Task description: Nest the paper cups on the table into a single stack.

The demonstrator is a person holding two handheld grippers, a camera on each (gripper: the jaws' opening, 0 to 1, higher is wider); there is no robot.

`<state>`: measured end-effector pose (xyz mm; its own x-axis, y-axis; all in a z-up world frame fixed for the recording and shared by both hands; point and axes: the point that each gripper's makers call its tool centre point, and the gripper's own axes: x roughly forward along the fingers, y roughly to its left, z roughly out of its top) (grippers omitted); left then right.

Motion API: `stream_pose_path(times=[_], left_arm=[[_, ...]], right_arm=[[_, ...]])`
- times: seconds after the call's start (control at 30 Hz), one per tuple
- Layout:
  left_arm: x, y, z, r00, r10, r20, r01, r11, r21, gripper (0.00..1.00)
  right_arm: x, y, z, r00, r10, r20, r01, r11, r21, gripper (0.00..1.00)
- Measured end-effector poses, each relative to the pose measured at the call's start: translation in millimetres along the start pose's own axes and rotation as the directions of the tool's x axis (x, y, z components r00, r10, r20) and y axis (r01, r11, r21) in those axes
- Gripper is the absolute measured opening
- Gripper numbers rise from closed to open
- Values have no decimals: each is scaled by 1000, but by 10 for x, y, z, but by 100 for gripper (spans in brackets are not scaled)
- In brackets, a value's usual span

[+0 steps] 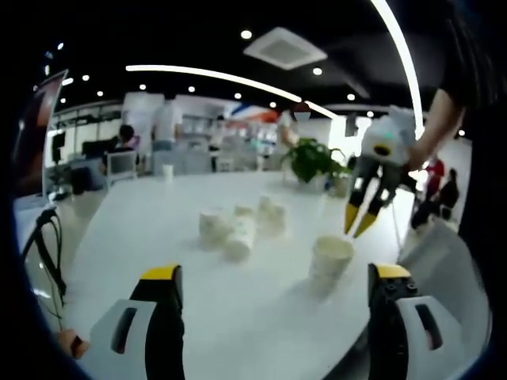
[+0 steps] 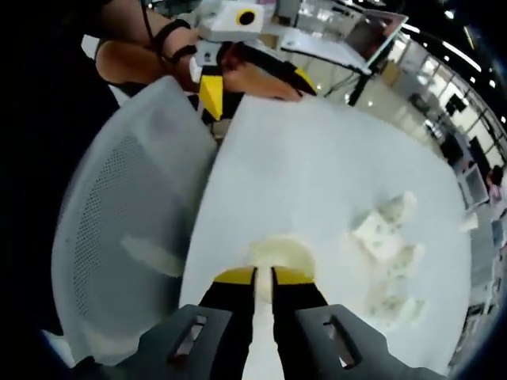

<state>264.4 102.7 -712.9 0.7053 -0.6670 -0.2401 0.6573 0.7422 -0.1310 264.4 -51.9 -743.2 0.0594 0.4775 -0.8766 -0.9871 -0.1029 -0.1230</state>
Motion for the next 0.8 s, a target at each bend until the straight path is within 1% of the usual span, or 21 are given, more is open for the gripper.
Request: stream_pose_path(times=[0.03, 0.13, 0.27, 0.33, 0.53, 0.63, 0.8], left_arm=[[4, -2, 2, 1000, -1, -1, 1, 1000, 0, 97], [10, -13, 8, 1000, -2, -2, 2, 1000, 4, 97], [6, -22, 5, 1000, -6, -5, 7, 1000, 10, 98], [1, -23, 3, 1000, -8, -6, 8, 1000, 9, 98], [-13, -34, -3, 1000, -7, -12, 7, 1000, 12, 97], [-14, -47, 14, 1000, -7, -6, 7, 1000, 10, 97], [-18, -55, 17, 1000, -5, -6, 5, 1000, 11, 97]], right_arm=[[-28, -60, -1, 1000, -23, 8, 23, 1000, 15, 4], [-105, -179, 23, 997, -67, 42, 65, 997, 47, 4], [-166, -312, -11, 994, -100, 44, 96, 993, 70, 4], [-197, -357, -11, 993, -109, 48, 105, 991, 84, 4], [-251, -444, -3, 990, -131, 48, 127, 988, 83, 4], [-274, -508, -4, 988, -146, 51, 141, 986, 87, 4], [-332, -610, -7, 983, -174, 56, 168, 981, 98, 6]])
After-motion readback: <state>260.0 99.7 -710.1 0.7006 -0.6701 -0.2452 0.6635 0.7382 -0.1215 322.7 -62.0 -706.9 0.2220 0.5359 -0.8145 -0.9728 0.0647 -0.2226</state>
